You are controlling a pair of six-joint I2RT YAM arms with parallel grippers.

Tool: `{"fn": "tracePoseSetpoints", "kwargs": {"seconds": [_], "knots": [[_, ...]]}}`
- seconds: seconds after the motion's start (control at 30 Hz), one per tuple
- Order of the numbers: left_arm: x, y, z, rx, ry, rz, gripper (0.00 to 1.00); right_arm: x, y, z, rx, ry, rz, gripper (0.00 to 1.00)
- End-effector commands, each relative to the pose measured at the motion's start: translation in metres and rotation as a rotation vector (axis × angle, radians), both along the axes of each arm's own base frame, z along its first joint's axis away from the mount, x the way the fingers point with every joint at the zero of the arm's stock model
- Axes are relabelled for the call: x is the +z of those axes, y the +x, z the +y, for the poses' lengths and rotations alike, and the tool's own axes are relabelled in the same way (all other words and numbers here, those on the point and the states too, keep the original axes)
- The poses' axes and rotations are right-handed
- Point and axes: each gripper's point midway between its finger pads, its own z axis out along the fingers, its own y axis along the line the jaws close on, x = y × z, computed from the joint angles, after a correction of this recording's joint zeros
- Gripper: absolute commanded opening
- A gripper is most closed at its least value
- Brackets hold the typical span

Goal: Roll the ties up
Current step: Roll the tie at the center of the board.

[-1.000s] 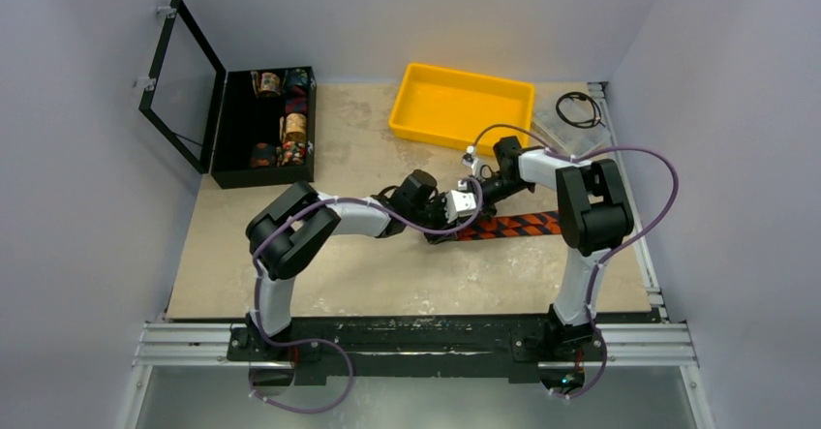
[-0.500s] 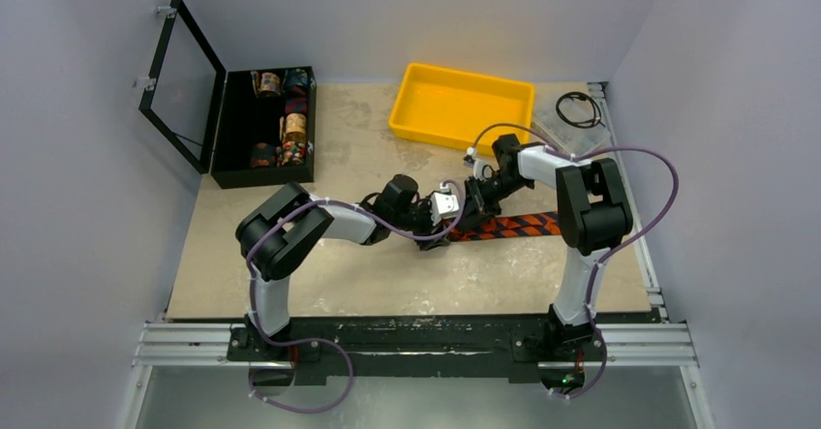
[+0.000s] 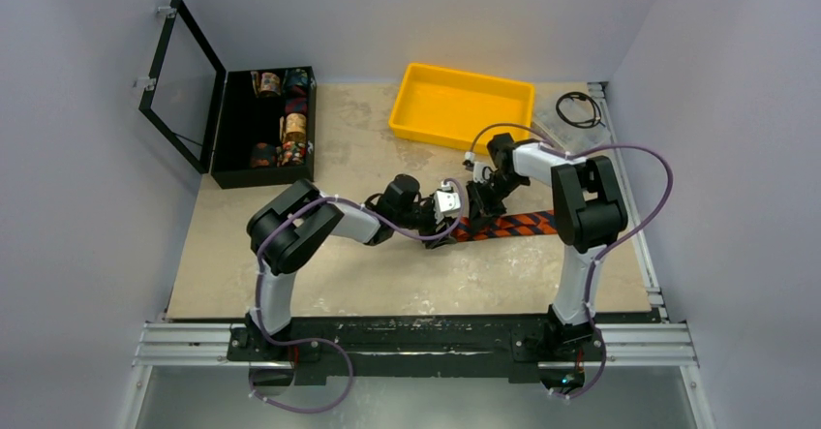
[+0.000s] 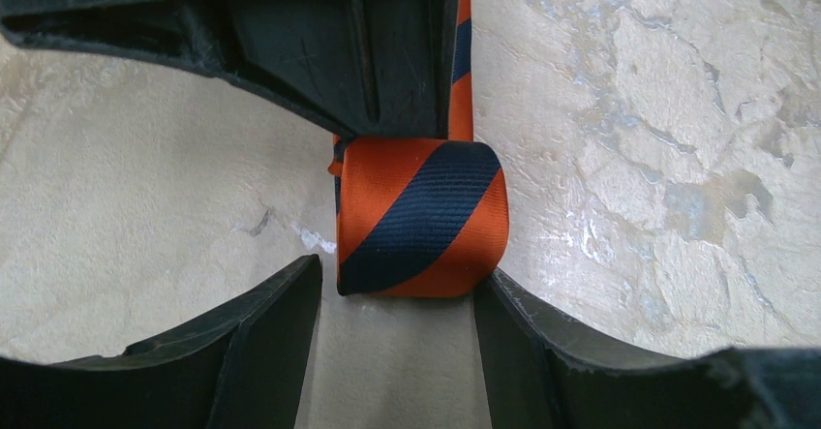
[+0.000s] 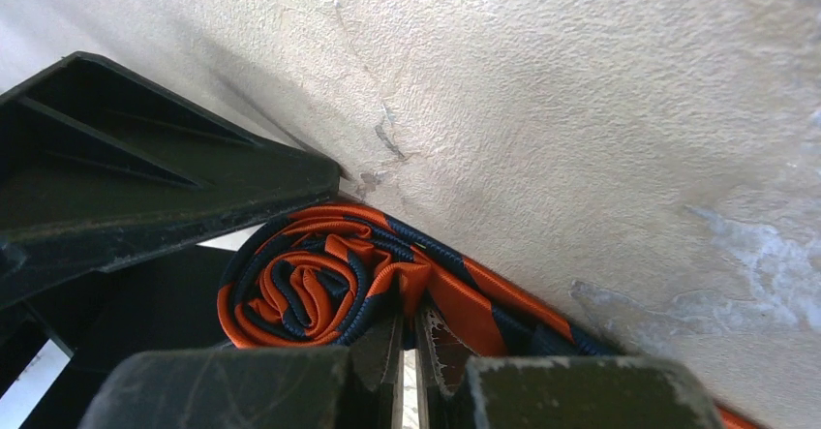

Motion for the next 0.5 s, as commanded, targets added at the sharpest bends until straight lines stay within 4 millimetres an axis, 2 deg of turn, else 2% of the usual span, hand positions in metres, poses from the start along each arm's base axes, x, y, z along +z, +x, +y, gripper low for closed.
{"fn": "tracePoseSetpoints", "kwargs": {"seconds": [0.0,0.23,0.37,0.47], "knots": [[0.017,0.008,-0.019,-0.017,-0.069,-0.032,0.58,-0.052,0.018,-0.028,0.089,-0.252,-0.092,0.0],[0.021,-0.001,-0.016,-0.034,-0.084,-0.016,0.58,-0.06,0.015,-0.018,0.09,-0.243,-0.055,0.0],[0.02,-0.017,-0.005,-0.034,-0.11,-0.003,0.68,-0.062,0.013,-0.018,0.087,-0.241,-0.045,0.0],[0.016,-0.021,-0.005,-0.008,-0.114,-0.01,0.69,-0.063,0.011,-0.014,0.077,-0.22,-0.035,0.0]]}}
